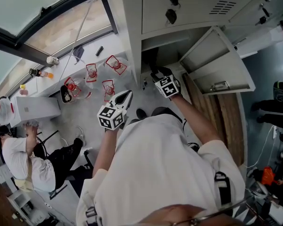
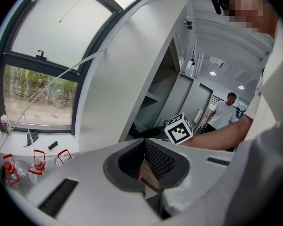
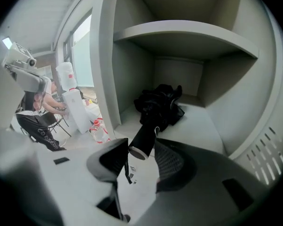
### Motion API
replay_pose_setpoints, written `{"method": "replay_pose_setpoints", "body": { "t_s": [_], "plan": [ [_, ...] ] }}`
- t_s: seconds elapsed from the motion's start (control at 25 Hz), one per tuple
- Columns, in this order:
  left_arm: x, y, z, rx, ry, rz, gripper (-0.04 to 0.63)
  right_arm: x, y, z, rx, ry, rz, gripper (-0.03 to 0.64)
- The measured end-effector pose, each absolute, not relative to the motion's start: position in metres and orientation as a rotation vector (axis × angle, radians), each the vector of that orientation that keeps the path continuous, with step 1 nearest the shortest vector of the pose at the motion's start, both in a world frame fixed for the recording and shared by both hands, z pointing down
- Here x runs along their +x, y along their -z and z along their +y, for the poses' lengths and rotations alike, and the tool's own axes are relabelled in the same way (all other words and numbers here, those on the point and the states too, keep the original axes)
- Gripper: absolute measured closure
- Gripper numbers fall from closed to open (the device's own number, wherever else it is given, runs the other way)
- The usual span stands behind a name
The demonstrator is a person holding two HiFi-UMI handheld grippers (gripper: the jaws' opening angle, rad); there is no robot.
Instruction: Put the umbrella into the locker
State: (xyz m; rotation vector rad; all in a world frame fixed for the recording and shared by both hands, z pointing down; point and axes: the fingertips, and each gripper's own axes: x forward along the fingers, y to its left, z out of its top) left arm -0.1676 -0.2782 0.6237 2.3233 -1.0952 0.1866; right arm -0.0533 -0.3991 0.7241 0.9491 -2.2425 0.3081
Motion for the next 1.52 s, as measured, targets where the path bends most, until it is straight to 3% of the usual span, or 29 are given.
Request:
{"method": "replay_pose_setpoints", "body": {
  "t_s": [0.32, 0.48, 0.6, 1.16, 1.52],
  "plan": [
    [-0.161, -0.627, -0.275, 2.313, -0.191, -1.094, 0.592, -0.047, -0.729, -0.388, 0.894, -0.284, -2.252, 0.436],
    [-0.156, -0.628, -0.270, 2.313, -0.194, -1.089, 0.592, -0.036, -0.732, -0.387, 0.919, -0.219, -2.220, 0.510],
    [-0.159, -0.629, -0.266, 2.303, -0.198, -1.103, 0.592, -0.035, -0.731, -0.392, 0.942, -0.212, -2.217, 0.526],
    [-0.188, -0.622, -0.256, 2.271, -0.172, -1.221, 0.592, -0.052, -0.726, -0.418, 1.015, -0.245, -2.240, 0.562],
    [-0.159, -0.625, -0.261, 2.293, -0.159, -1.209, 0.592, -0.028, -0.705, -0.399, 1.010, -0.285, -2.302, 0.586]
  ]
}}
